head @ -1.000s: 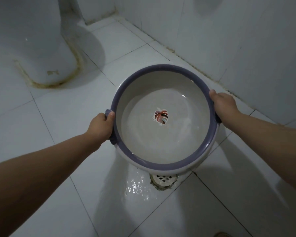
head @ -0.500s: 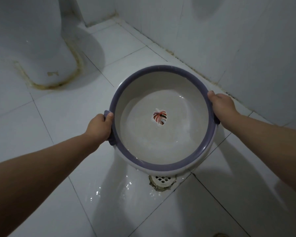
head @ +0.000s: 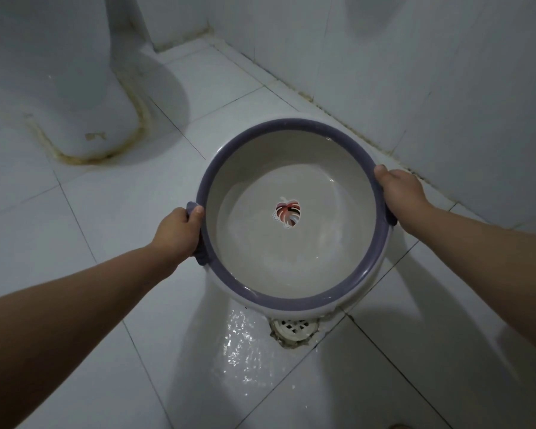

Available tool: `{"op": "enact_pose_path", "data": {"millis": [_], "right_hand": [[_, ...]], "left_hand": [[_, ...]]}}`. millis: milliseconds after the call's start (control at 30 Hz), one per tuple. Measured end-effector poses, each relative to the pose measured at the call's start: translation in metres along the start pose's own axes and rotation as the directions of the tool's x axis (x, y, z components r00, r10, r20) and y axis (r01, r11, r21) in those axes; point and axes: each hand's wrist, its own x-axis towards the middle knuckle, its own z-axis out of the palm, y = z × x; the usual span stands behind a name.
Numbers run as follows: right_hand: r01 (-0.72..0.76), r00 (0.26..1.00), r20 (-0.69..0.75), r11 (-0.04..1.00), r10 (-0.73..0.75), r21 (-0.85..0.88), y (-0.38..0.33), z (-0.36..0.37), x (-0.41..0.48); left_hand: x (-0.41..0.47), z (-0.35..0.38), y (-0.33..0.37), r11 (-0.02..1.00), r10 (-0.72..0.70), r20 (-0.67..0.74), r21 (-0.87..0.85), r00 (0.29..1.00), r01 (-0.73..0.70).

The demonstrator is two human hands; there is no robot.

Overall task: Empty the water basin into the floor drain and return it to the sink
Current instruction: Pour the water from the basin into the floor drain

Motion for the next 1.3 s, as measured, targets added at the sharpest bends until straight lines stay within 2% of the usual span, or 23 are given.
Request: {"op": "enact_pose_path", "data": {"millis": [567,1300], "right_hand": [[0.014,1.000,-0.001,0.999,-0.014,0.046,0.0017,0.0002,-0.0001],[0.050,0.999,-0.006,0.999,-0.049,0.002,0.0022,-0.0009,0.0015]], "left_hand": [[-0.0038,-0.0028,0.0028,0.999,-0.022,-0.014,-0.039,1.000,0.022],[-0.0080,-0.0058,0.0038,0.999,-0.023,-0.003,-0.042,1.000,0.023]]}}
